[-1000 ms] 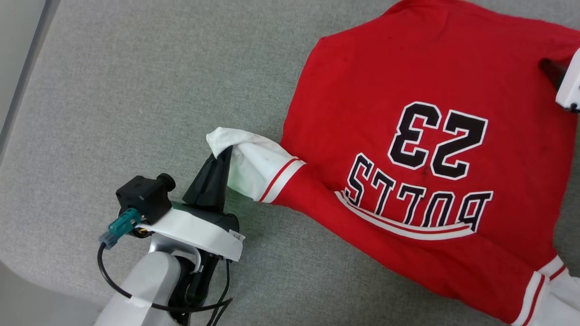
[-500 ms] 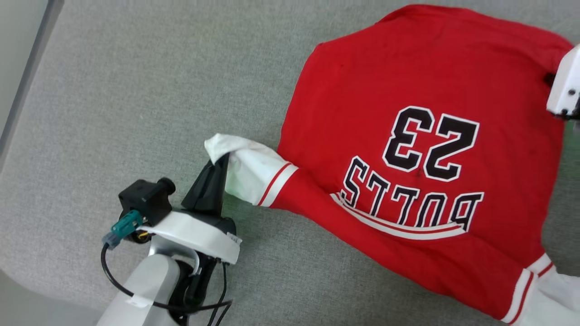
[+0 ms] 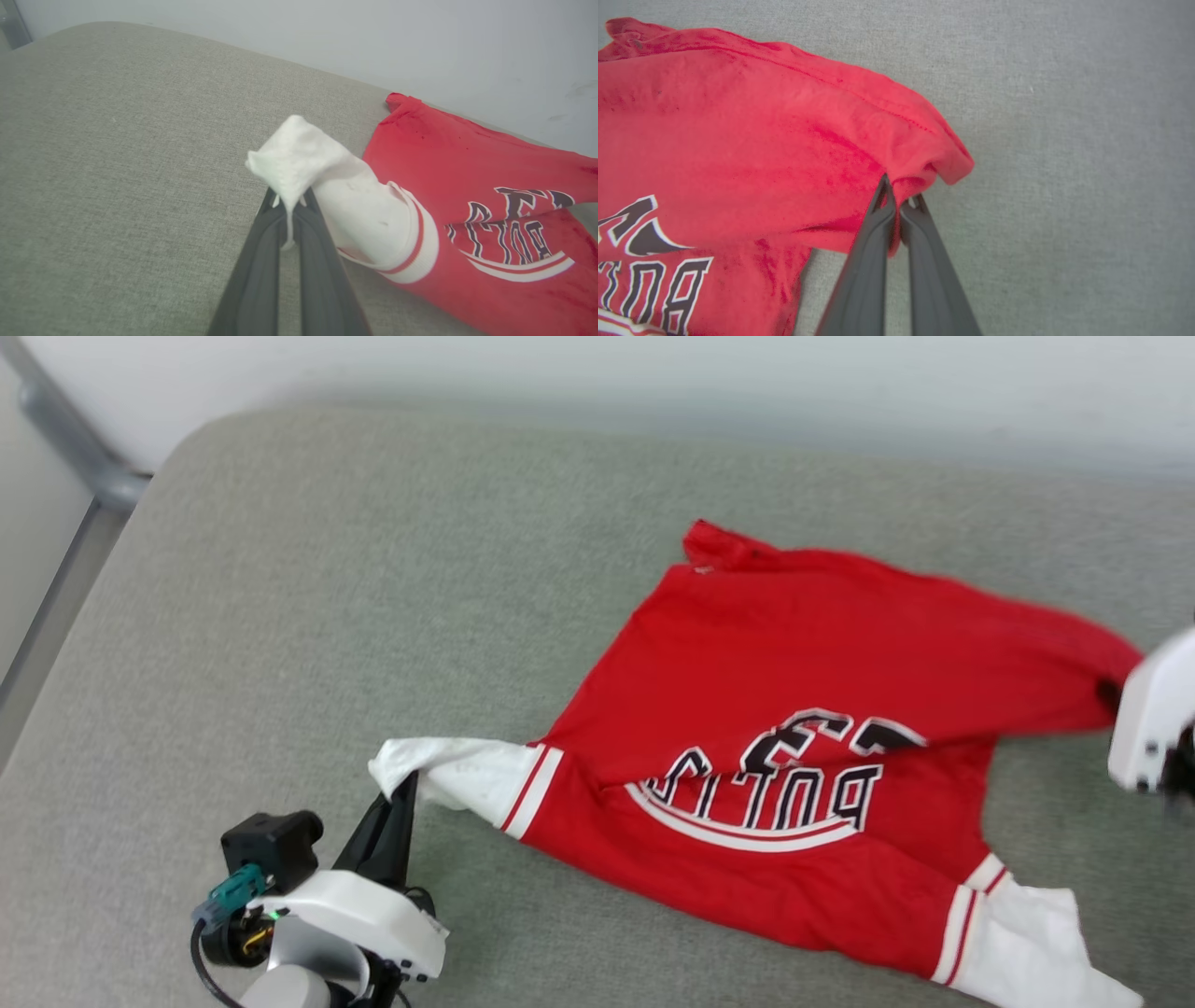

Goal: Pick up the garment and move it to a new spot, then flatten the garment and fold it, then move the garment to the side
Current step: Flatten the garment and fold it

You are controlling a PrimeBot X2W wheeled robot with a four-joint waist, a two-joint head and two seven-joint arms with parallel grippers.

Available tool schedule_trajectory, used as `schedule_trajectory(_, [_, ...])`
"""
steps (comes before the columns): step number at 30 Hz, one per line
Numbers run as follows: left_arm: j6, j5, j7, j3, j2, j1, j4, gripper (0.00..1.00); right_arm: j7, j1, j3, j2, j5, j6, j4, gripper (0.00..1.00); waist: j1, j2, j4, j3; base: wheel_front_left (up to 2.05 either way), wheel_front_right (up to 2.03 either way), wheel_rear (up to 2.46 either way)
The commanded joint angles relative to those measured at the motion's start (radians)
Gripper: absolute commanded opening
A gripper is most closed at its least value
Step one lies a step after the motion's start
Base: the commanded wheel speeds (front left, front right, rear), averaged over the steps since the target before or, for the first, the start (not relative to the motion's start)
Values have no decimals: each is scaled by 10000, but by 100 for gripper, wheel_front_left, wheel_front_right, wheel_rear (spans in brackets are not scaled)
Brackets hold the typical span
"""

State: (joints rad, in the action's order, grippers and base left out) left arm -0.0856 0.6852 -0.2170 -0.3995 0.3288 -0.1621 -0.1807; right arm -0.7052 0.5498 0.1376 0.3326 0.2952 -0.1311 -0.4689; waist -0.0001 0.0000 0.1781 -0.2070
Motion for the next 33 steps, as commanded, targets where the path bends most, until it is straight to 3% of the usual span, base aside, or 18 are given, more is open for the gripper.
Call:
schedule_trajectory(1, [-38,46,14,41,44,88,22,0,-64,-310,67,3,56,7,108,0,1,0,-392,437,0,0,0])
schedule_trajectory(6, [-193,118,219,43,231,461,80,0,-377,-2674,822,-447,188,7,1691,0,1,0,-769,910,0,0,0])
schedule_trajectory(13, [-253,187,535,-9,451,751,26,0,-902,-5725,1683,-1661,34,7,3679,0,1,0,-1164,1381,0,0,0])
schedule_trajectory(21, [-325,279,606,13,552,924,-75,0,-1433,-7996,1882,-2749,174,7,4831,0,1,0,-1376,1626,0,0,0])
schedule_trajectory(23, [-352,286,587,1,519,934,-77,0,-1039,-8184,1803,-2804,284,7,4903,100,1,0,-1398,1645,0,0,0])
schedule_trajectory(33, [-252,320,671,-177,436,791,-155,0,4298,-7406,1619,-2824,992,7,4612,100,1,0,-1325,1824,0,0,0])
